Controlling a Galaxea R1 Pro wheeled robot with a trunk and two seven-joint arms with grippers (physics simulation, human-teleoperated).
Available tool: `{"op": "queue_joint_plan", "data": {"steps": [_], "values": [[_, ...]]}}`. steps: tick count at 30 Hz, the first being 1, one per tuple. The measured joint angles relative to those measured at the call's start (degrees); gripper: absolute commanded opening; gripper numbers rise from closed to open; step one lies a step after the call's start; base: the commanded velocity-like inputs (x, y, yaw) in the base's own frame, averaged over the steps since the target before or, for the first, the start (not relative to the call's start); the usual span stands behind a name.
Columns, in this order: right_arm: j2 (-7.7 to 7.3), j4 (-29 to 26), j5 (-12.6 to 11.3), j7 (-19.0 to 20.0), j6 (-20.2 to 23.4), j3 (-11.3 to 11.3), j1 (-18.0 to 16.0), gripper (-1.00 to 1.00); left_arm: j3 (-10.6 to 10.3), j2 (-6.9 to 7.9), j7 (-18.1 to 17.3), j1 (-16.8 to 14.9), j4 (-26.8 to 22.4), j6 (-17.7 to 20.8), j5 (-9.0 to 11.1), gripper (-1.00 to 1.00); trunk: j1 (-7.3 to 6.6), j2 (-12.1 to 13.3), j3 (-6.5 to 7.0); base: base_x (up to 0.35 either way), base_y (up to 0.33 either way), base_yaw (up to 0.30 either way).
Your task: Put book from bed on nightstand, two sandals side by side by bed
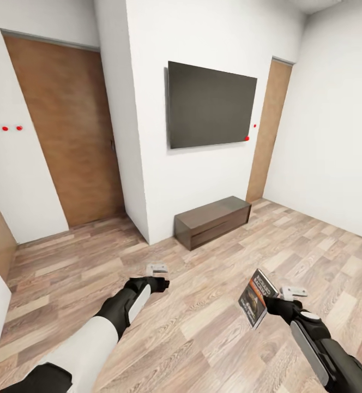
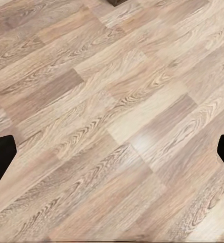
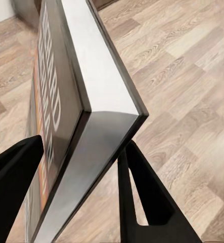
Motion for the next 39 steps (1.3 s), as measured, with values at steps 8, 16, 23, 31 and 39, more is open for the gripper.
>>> {"op": "queue_joint_plan", "data": {"steps": [8, 16, 23, 31, 39], "values": [[0.09, 17.3, 4.6, 0.3, -12.6, 0.0, 0.0, -1.0, 0.1, 1.64, 0.2, 0.2, 17.0, -11.2, -0.3, 1.0, 0.0, 0.0, -0.01, 0.332, 0.0, -0.283], [0.12, 21.1, 6.7, 0.3, -17.7, -0.2, 0.0, -1.0, 0.1, 2.7, 0.3, 0.4, 27.6, -21.7, 0.2, 1.0, 0.0, 0.0, 0.0, 0.334, 0.0, -0.099], [0.2, 21.4, 6.2, 0.0, -20.0, -0.4, 0.0, -1.0, 0.1, 4.52, 0.4, 2.8, 28.6, -24.8, 0.8, 1.0, 0.0, 0.0, 0.01, 0.334, 0.0, -0.004], [2.62, 34.4, 6.1, -0.2, -30.3, -0.5, 0.0, -1.0, 0.2, 5.1, 0.7, 5.2, 28.6, -25.7, 0.9, 1.0, 0.0, 0.0, -0.01, 0.334, -0.043, 0.0], [3.0, 46.7, 6.4, 0.0, -30.6, -0.5, -0.5, -1.0, 0.3, 5.24, 0.6, 6.4, 28.6, -25.8, 0.9, 1.0, 0.0, 0.0, -0.01, 0.334, -0.098, 0.0]]}}
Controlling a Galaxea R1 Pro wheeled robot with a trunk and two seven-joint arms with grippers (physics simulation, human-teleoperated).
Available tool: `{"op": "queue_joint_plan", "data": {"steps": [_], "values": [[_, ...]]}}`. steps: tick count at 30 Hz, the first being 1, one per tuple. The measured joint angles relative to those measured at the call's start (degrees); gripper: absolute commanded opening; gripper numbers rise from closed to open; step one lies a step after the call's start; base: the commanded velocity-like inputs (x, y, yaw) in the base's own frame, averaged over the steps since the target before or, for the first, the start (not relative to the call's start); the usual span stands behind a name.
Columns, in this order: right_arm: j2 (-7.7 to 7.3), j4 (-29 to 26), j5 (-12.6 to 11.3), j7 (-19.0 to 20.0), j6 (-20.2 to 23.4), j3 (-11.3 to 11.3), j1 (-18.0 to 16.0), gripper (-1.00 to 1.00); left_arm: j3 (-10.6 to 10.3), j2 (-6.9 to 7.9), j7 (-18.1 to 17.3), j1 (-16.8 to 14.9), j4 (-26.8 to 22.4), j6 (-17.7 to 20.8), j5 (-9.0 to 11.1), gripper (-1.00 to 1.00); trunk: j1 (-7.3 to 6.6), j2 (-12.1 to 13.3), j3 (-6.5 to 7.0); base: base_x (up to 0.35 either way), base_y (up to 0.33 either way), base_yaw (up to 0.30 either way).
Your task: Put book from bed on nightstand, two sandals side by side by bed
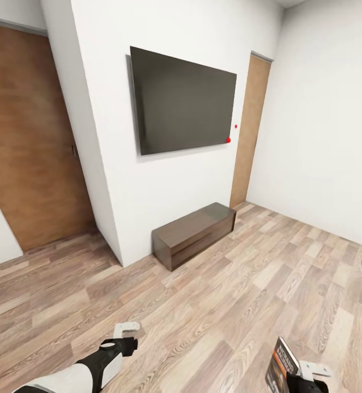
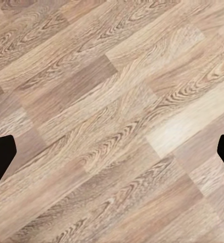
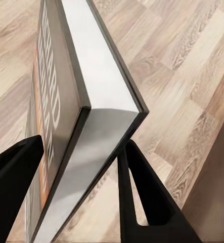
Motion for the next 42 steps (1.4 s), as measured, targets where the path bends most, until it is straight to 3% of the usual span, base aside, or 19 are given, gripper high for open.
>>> {"op": "queue_joint_plan", "data": {"steps": [5, 13, 22, 27, 42], "values": [[-0.01, 7.4, 0.1, 1.5, -0.6, 0.2, -2.1, -1.0, 0.0, 0.1, 0.0, 1.7, 0.1, 0.0, -0.1, 1.0, 0.0, 0.0, 0.01, 0.334, -0.105, 0.0], [-0.05, 8.1, 0.2, 5.6, -0.7, 0.3, -2.5, -1.0, 0.0, 0.16, 0.0, 2.4, 0.1, 0.0, -0.1, 1.0, 0.0, 0.0, 0.01, 0.334, -0.105, -0.025], [-0.02, 8.2, 0.1, 5.8, -0.9, 0.3, -2.5, -1.0, 0.1, 0.22, 0.0, 3.1, 0.0, -1.2, -0.1, 1.0, 0.0, 0.0, 0.01, 0.334, -0.098, -0.233], [0.25, 8.2, 0.3, 5.8, -0.9, 0.4, -2.6, -1.0, 0.1, 1.21, 0.0, 3.6, 0.0, -3.2, -0.1, 1.0, 0.0, 0.0, 0.01, 0.334, -0.092, -0.262], [0.56, 8.2, 0.4, 5.8, -2.4, 0.4, -2.6, -1.0, 0.0, 0.86, 0.0, 3.6, -0.1, -3.5, -0.2, 1.0, 0.0, 0.0, 0.01, 0.334, -0.038, -0.259]]}}
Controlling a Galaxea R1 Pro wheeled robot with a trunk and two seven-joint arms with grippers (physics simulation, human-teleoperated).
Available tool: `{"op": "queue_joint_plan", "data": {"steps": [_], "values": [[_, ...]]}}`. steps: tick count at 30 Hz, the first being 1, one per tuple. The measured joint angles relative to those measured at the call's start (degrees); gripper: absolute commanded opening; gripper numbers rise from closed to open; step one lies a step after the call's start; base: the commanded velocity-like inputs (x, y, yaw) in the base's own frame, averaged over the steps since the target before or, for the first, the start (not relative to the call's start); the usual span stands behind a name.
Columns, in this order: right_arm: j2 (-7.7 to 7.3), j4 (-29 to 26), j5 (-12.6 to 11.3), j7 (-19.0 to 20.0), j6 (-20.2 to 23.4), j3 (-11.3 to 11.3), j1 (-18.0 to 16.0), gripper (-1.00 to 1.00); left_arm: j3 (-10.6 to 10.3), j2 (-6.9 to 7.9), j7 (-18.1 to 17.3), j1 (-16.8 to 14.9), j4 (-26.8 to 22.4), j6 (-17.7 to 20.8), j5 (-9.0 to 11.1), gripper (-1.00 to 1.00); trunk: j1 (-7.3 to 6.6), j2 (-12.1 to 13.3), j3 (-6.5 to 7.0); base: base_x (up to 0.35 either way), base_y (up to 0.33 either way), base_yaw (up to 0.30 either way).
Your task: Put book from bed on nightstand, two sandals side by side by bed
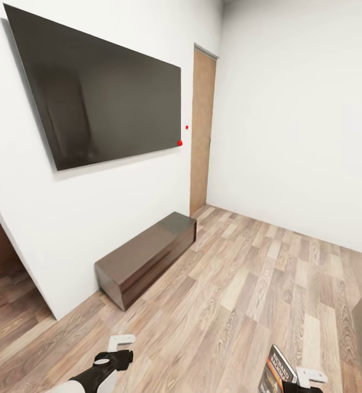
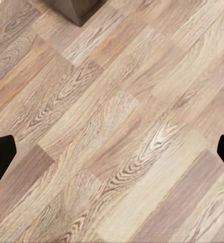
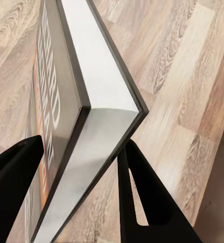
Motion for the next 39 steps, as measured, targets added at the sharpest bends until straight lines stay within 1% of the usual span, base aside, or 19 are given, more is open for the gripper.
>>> {"op": "queue_joint_plan", "data": {"steps": [11, 20, 26, 34, 38, 39], "values": [[0.0, 0.1, 0.2, 0.2, -0.8, 0.1, 0.0, -1.0, 0.0, -0.01, -0.2, 0.0, 0.0, 0.0, 0.0, 1.0, 0.0, 0.0, -0.03, 0.336, -0.001, -0.243], [0.0, 0.0, 0.1, 0.5, -0.9, 0.1, 0.0, -1.0, 0.0, -0.11, -0.3, 0.0, 0.0, -0.1, -0.1, 1.0, 0.0, 0.0, -0.63, 0.336, 0.0, -0.163], [0.0, 0.0, -0.1, 0.6, -0.9, 0.1, 0.0, -1.0, 0.0, -0.2, -0.3, 0.1, 0.0, -0.9, -0.1, 1.0, 0.0, 0.0, -1.09, 0.336, 0.0, -0.159], [0.08, 0.5, -0.3, 0.7, -1.0, 0.0, 0.0, -1.0, 0.0, -0.3, -0.3, 0.1, 0.0, -1.2, -0.2, 1.0, 0.0, 0.0, -1.33, 0.336, 0.0, -0.254], [0.81, 0.9, -0.3, 0.8, -1.1, 0.1, 0.0, -1.0, 0.0, -0.3, -0.3, 0.1, 0.1, -1.2, -0.2, 1.0, 0.0, 0.0, -1.34, 0.336, 0.0, -0.282], [1.72, 1.1, -0.3, 0.9, -1.1, 0.4, 0.0, -1.0, 0.0, -0.31, -0.3, 0.1, 0.1, -1.2, -0.2, 1.0, 0.0, 0.0, -1.34, 0.336, 0.0, -0.285]]}}
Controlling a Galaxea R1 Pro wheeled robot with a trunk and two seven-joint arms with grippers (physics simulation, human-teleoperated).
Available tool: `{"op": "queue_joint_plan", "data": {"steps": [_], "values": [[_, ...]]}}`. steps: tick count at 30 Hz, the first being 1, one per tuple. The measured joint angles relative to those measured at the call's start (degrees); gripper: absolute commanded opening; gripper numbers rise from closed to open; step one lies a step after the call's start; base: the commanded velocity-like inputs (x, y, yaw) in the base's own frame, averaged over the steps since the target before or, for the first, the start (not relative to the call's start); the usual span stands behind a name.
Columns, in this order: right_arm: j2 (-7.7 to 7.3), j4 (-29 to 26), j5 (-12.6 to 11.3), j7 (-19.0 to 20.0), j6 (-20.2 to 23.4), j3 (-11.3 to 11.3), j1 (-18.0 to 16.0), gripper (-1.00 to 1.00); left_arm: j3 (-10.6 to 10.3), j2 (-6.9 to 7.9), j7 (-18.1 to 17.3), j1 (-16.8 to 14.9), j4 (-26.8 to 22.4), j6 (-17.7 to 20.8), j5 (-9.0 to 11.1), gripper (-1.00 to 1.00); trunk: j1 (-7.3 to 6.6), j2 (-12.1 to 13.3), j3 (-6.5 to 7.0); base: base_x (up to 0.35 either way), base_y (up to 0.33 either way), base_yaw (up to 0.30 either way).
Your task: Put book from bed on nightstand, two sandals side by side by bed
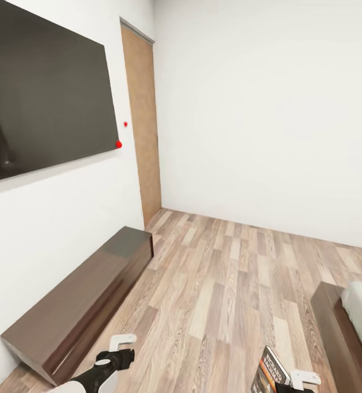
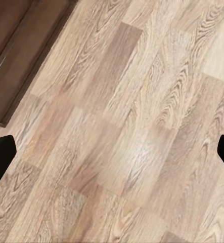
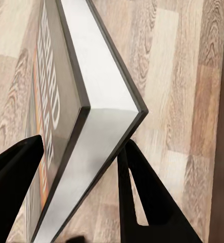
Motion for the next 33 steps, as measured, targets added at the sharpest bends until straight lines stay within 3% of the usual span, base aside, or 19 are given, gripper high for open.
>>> {"op": "queue_joint_plan", "data": {"steps": [1, 2, 4, 7, 21, 29, 33], "values": [[2.22, 0.7, 0.3, -0.1, -0.3, -0.7, 0.0, -1.0, 0.0, 0.01, 0.0, 0.0, 0.0, 0.0, 0.0, 1.0, 0.0, 0.0, 0.0, 0.336, 0.0, -0.286], [5.0, 0.9, 0.3, 0.0, -0.3, 0.3, 0.0, -1.0, 0.0, 0.0, 0.0, 0.0, 0.0, 0.0, 0.0, 1.0, 0.0, 0.0, 0.0, 0.336, 0.0, -0.286], [6.42, 1.5, 0.6, 0.0, -2.1, 0.1, 0.1, -1.0, 0.0, 0.0, 0.0, 0.0, 0.0, -0.1, 0.0, 1.0, 0.0, 0.0, 0.04, 0.336, 0.0, -0.287], [7.32, 1.9, 0.7, 0.0, -5.6, -0.1, 0.0, -1.0, 0.0, 0.0, 0.0, 0.0, 0.0, -0.2, 0.0, 1.0, 0.0, 0.0, 0.12, 0.336, 0.0, -0.287], [7.82, 2.2, 0.2, -0.9, -7.6, -0.5, 0.0, -1.0, 0.0, 0.01, 0.0, 0.1, 0.0, -0.4, 0.1, 1.0, 0.0, 0.0, 0.64, 0.336, 0.0, -0.287], [7.68, 2.1, -0.2, -5.9, -7.6, -1.1, 0.0, -1.0, 0.0, 0.06, 0.0, 0.1, 0.0, -0.4, 0.1, 1.0, 0.0, 0.0, 0.86, 0.337, 0.001, -0.287], [7.68, 2.1, -0.2, -6.2, -7.7, -0.9, 0.0, -1.0, 0.0, 0.06, 0.0, 0.1, 0.0, -0.4, 0.1, 1.0, 0.0, 0.0, 0.96, 0.337, 0.046, -0.287]]}}
